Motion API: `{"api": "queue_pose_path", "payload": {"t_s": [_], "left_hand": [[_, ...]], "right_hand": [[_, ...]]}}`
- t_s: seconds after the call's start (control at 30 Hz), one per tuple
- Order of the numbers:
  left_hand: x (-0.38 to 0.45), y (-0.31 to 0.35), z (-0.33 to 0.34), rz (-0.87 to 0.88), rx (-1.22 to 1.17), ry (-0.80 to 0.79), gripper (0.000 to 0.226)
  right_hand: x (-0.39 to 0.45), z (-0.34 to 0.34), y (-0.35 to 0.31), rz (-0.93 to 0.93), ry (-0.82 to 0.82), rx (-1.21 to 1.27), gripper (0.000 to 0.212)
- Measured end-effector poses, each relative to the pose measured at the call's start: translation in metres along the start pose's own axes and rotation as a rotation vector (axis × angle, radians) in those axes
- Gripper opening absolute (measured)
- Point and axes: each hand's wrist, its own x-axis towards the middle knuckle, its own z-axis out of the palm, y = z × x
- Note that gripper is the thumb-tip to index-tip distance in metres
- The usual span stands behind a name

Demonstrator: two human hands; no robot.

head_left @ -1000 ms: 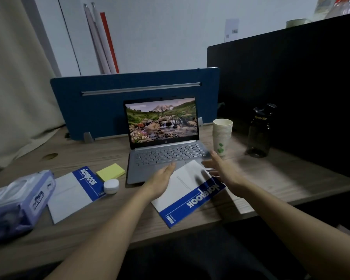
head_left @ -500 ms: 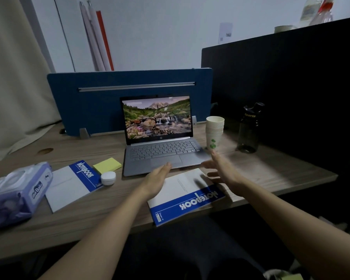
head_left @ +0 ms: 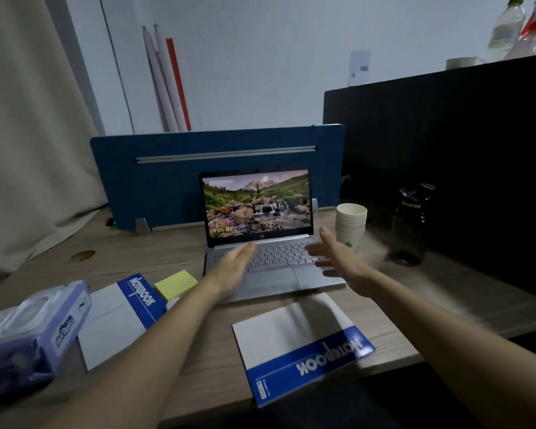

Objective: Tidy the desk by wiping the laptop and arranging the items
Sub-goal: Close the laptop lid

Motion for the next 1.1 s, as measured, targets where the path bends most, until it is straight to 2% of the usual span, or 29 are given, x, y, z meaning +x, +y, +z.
{"api": "queue_pose_path", "payload": {"t_s": [0.07, 0.17, 0.27, 0.33, 0.63, 0.8, 0.9, 0.97, 1.03, 1.1], "left_hand": [[0.016, 0.005, -0.012, -0.003, 0.031, 0.019, 0.125], [0.038, 0.014, -0.03, 0.02, 0.103, 0.038, 0.124], [0.058, 0.023, -0.044, 0.077, 0.114, 0.004, 0.111], [0.073, 0.027, -0.054, 0.08, 0.135, 0.02, 0.11], [0.164, 0.043, -0.097, 0.136, 0.265, 0.089, 0.071], [0.213, 0.053, -0.113, 0.208, 0.439, 0.134, 0.063], [0.238, 0.05, -0.117, 0.219, 0.617, 0.146, 0.065], [0.248, 0.046, -0.117, 0.203, 0.806, 0.139, 0.066], [0.253, 0.041, -0.116, 0.208, 0.961, 0.154, 0.066], [0.253, 0.04, -0.114, 0.229, 1.014, 0.182, 0.065]], "right_hand": [[0.015, 0.0, -0.012, -0.019, 0.0, 0.006, 0.09], [0.035, -0.001, -0.027, -0.045, -0.014, 0.002, 0.093], [0.058, -0.002, -0.039, -0.087, -0.02, -0.017, 0.082], [0.075, -0.004, -0.047, -0.105, -0.01, -0.019, 0.077], [0.168, -0.019, -0.091, -0.243, 0.046, -0.167, 0.071], [0.219, -0.026, -0.108, -0.408, 0.139, -0.446, 0.049], [0.251, -0.028, -0.114, -0.472, 0.208, -0.788, 0.053], [0.265, -0.024, -0.112, -0.442, 0.211, -0.976, 0.057], [0.272, -0.019, -0.105, -0.419, 0.213, -1.055, 0.06], [0.272, -0.016, -0.098, -0.48, 0.286, -1.088, 0.06]]}}
